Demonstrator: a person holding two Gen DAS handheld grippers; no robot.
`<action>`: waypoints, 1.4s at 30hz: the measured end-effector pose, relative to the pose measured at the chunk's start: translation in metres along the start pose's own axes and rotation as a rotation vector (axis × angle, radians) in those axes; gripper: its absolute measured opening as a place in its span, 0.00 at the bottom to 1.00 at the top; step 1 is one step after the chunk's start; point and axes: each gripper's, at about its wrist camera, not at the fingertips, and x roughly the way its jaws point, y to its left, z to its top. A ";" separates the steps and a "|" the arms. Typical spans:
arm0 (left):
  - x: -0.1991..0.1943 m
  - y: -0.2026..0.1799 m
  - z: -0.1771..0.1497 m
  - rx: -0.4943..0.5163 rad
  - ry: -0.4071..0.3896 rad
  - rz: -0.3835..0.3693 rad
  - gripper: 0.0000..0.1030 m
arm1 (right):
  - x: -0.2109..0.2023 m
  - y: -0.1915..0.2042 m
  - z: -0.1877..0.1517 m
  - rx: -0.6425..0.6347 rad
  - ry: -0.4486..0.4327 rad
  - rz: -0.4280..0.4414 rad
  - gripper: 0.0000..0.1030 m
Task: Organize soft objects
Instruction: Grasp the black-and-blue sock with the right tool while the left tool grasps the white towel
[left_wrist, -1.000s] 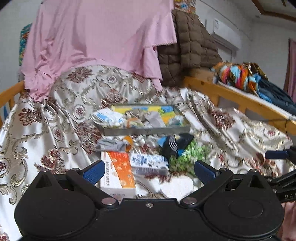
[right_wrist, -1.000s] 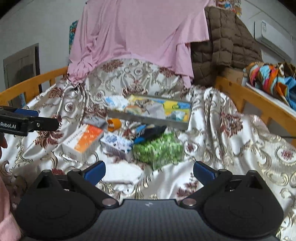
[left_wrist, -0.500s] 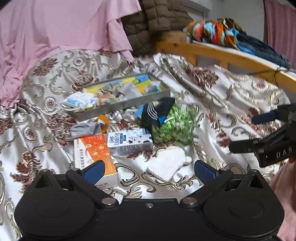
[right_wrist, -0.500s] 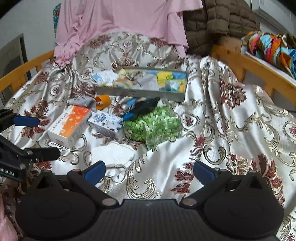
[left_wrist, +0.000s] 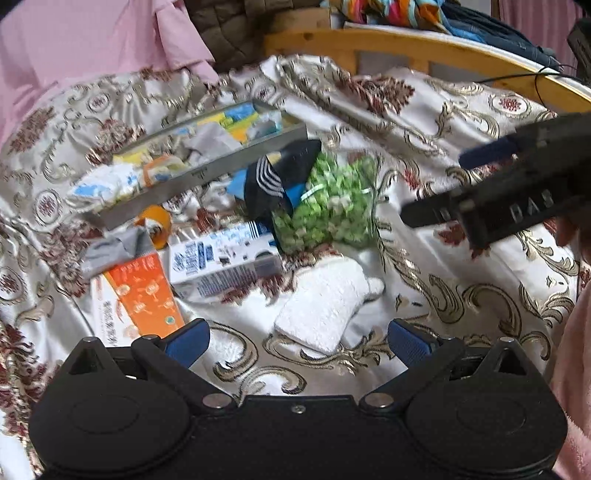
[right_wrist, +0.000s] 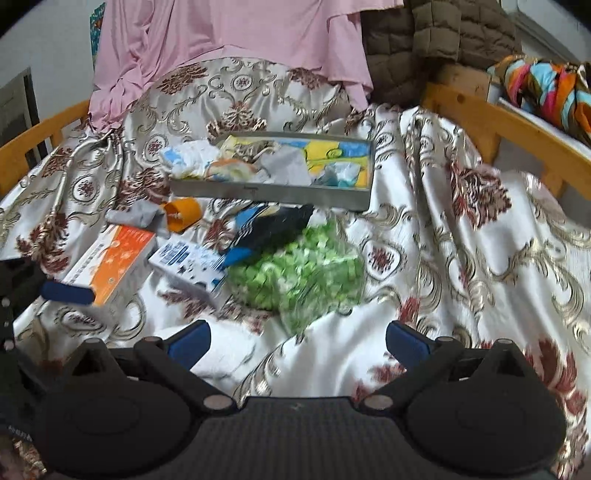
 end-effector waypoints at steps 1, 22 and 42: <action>0.003 0.001 0.000 -0.006 0.003 -0.009 0.99 | 0.003 -0.001 0.001 -0.003 -0.011 -0.006 1.00; 0.059 -0.007 0.006 0.217 0.073 -0.072 0.94 | 0.047 0.017 0.007 -0.189 -0.203 0.055 1.00; 0.078 -0.003 0.012 0.199 0.089 -0.117 0.57 | 0.082 0.022 0.022 -0.247 -0.272 0.055 0.99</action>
